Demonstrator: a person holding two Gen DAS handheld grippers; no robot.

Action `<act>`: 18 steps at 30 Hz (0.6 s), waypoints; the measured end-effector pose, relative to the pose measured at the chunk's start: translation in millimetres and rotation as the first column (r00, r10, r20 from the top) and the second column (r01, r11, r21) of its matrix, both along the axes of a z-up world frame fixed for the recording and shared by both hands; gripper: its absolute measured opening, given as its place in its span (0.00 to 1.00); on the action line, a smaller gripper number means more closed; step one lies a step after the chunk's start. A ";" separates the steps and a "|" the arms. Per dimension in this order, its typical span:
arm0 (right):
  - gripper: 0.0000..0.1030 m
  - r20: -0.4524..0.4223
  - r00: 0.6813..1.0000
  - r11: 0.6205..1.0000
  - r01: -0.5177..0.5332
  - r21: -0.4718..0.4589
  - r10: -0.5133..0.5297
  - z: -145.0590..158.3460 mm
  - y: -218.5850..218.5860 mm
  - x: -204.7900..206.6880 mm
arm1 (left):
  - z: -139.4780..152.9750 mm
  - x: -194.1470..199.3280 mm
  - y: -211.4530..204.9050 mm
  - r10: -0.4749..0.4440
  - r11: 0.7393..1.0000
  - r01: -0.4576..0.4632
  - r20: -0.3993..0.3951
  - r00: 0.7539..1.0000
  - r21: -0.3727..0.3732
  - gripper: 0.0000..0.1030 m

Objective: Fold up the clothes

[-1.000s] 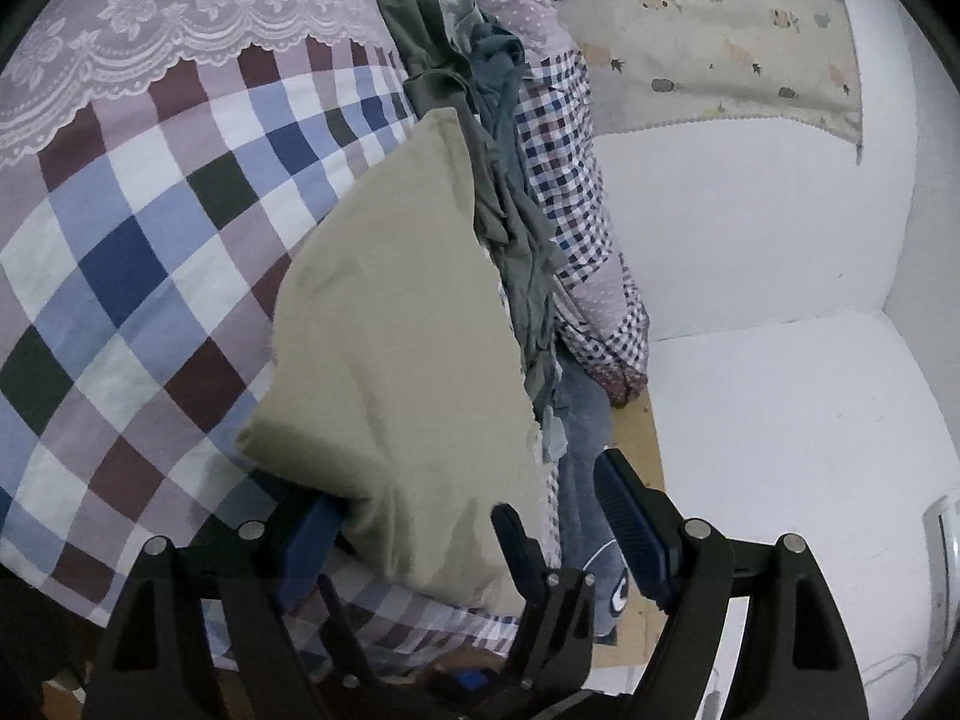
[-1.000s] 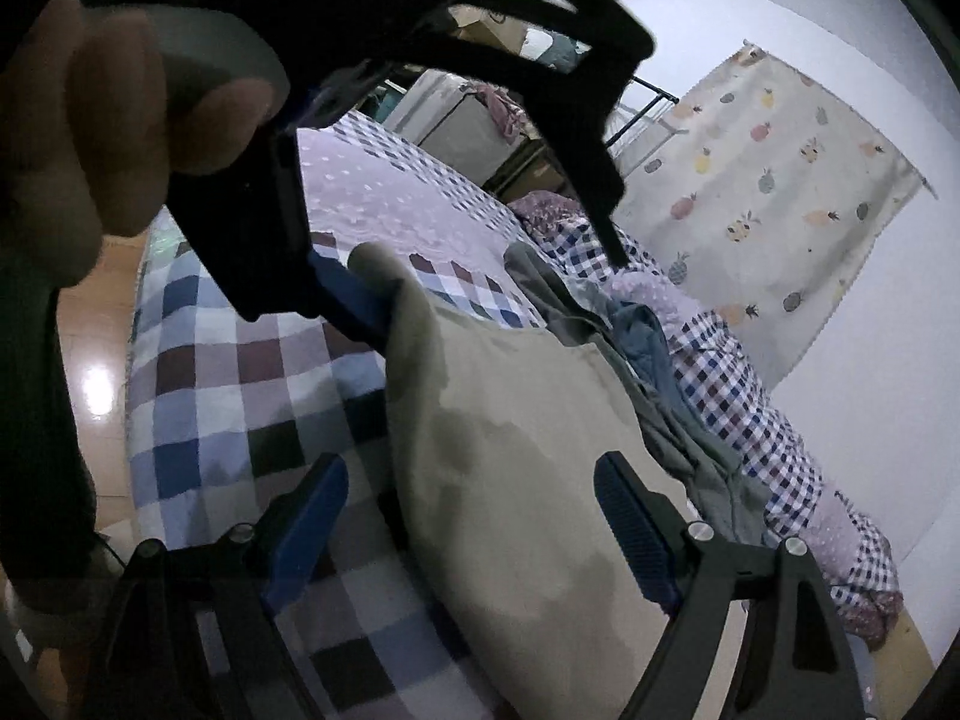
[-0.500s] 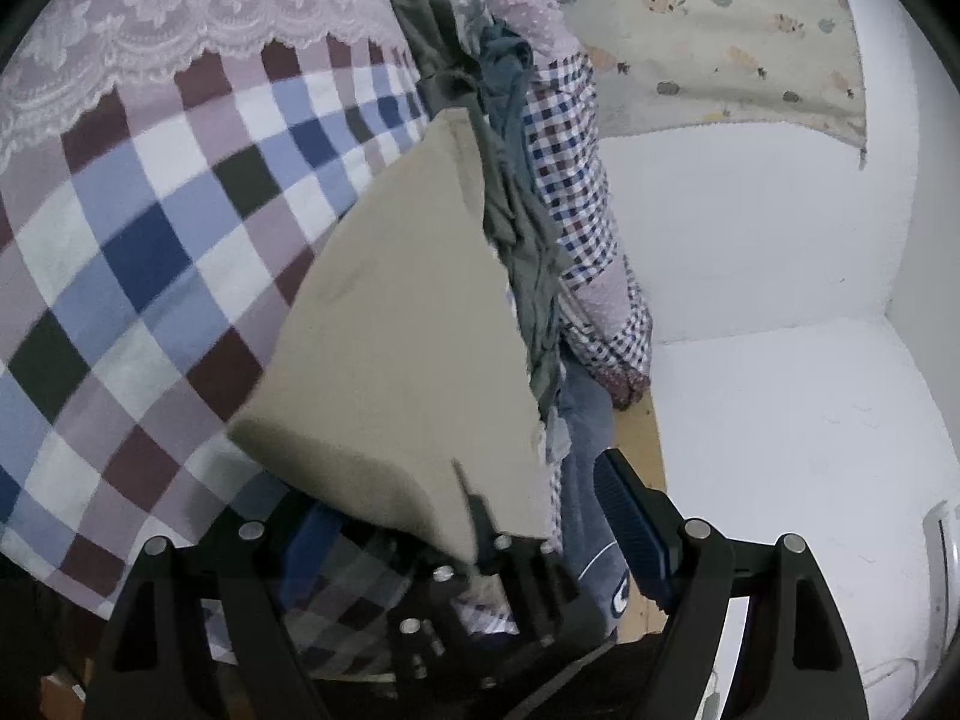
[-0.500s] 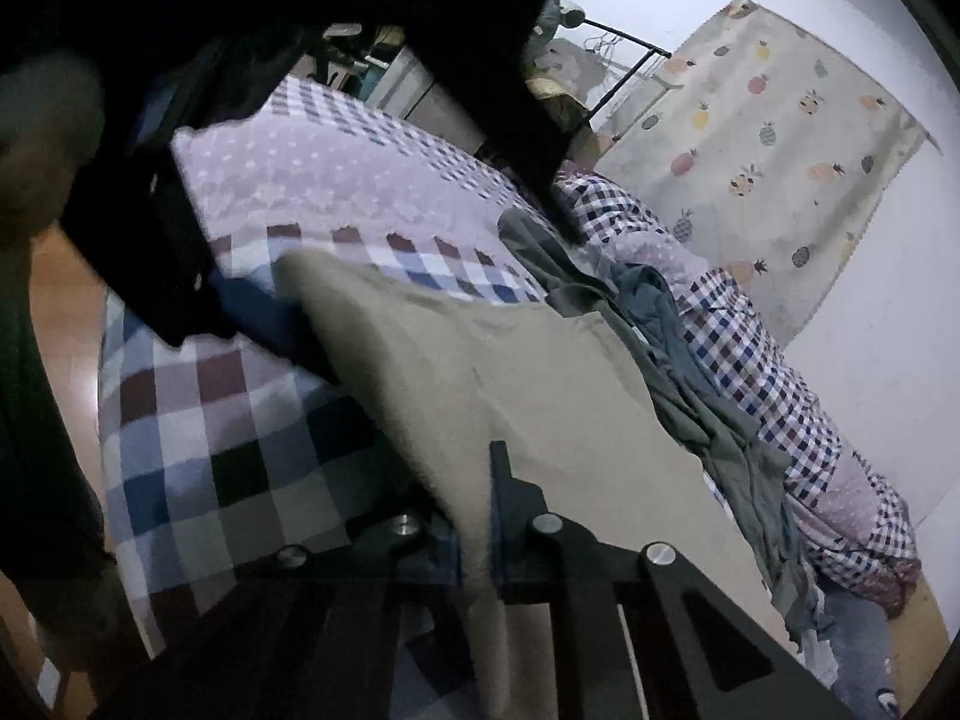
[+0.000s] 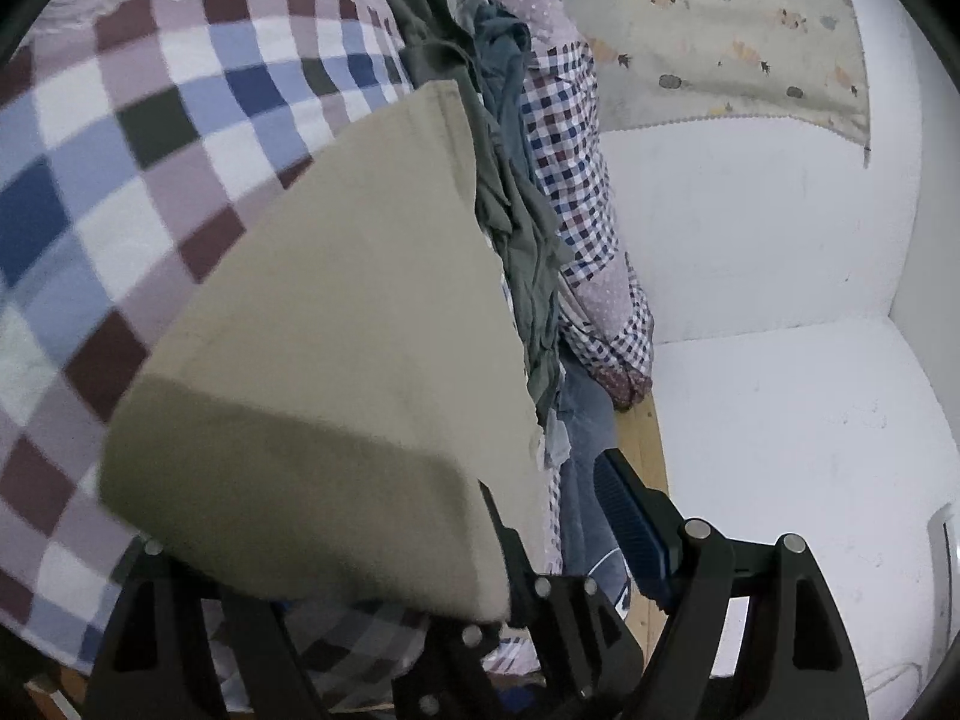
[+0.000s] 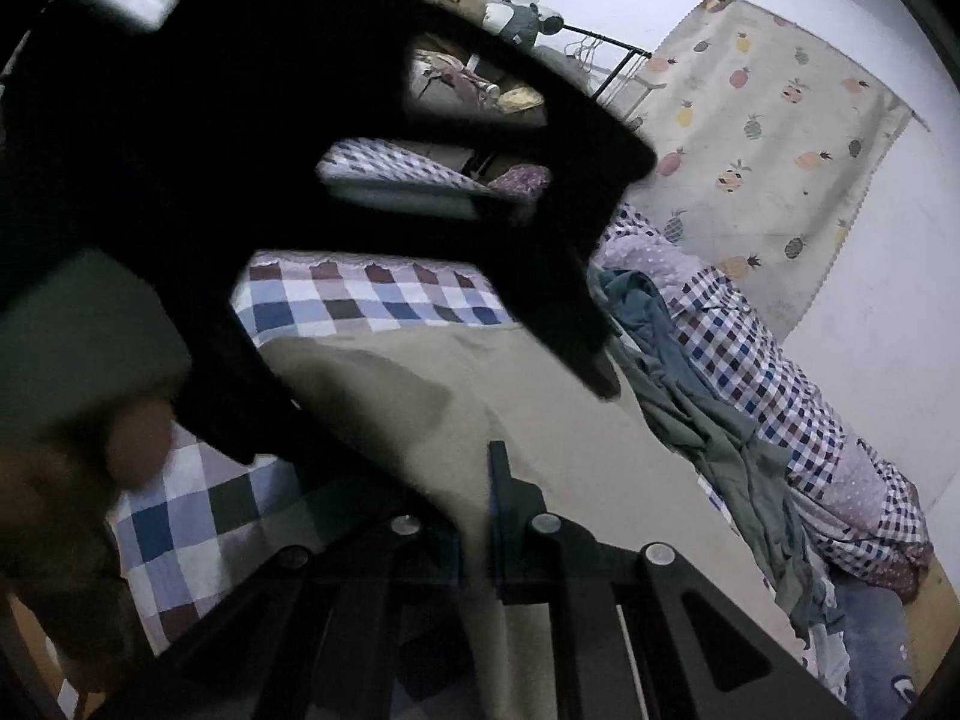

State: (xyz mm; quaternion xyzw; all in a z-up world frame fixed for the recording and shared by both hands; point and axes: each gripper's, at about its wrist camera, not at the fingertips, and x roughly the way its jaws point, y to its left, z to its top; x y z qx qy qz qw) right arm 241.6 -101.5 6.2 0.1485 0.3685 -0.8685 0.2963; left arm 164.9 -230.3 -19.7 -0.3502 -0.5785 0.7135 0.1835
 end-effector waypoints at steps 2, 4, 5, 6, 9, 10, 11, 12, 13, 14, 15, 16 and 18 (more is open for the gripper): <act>0.05 -0.001 1.000 1.000 0.000 -0.007 0.000 0.9 0.2 -1.9 | 1.5 -3.4 -0.4 0.012 1.000 -0.012 -0.009 1.000 0.002 0.81; 0.05 -0.002 1.000 1.000 0.000 -0.013 0.000 1.0 0.3 -3.7 | 3.4 -6.4 -1.8 0.029 1.000 -0.028 -0.020 0.999 0.010 0.81; 0.05 -0.003 1.000 1.000 -0.001 -0.013 0.001 1.1 0.2 -3.3 | 4.4 -7.8 -2.9 0.040 0.999 -0.040 -0.027 0.999 0.017 0.81; 0.05 -0.004 1.000 1.000 -0.002 -0.014 0.002 1.0 0.1 -2.9 | 5.4 -7.7 -5.2 0.046 0.999 -0.046 -0.032 0.998 0.020 0.80; 0.05 -0.005 1.000 1.000 -0.006 -0.017 0.006 0.0 -0.2 -2.3 | 7.2 -9.8 -8.8 0.055 0.998 -0.055 -0.024 0.998 -0.003 0.69; 0.05 -0.004 1.000 1.000 -0.007 -0.018 0.007 -0.6 -0.3 -3.0 | 6.8 -10.1 -9.6 0.056 0.998 -0.056 -0.017 0.998 -0.012 0.60; 0.05 -0.004 1.000 1.000 -0.007 -0.019 0.007 -1.1 -0.3 -4.3 | 6.3 -10.4 -10.5 0.057 0.998 -0.057 -0.009 0.998 -0.021 0.55; 0.05 -0.005 1.000 1.000 -0.008 -0.021 0.007 -1.4 -0.2 -5.2 | 5.4 -10.5 -11.5 0.058 0.998 -0.058 0.000 0.998 -0.030 0.45; 0.05 -0.008 1.000 1.000 -0.007 -0.021 0.007 -1.7 -0.1 -5.6 | 4.5 -10.5 -12.5 0.059 0.998 -0.058 0.008 0.998 -0.038 0.34; 0.05 -0.012 1.000 1.000 -0.007 -0.020 0.006 -2.2 0.0 -5.6 | 3.5 -10.4 -13.5 0.060 0.997 -0.059 0.017 0.998 -0.047 0.30; 0.05 -0.016 1.000 1.000 -0.006 -0.020 0.006 -2.7 0.1 -5.6 | 2.6 -10.4 -14.5 0.061 0.997 -0.059 0.026 0.998 -0.055 0.21; 0.06 -0.020 1.000 1.000 -0.005 -0.019 0.005 -3.2 0.2 -5.6 | 2.7 -9.9 -15.2 0.060 0.997 -0.058 0.026 0.998 -0.058 0.15; 0.07 -0.031 1.000 1.000 -0.003 -0.016 0.002 -4.4 0.4 -5.1 | 4.7 -9.0 -15.8 0.058 0.996 -0.056 0.025 0.998 -0.066 0.11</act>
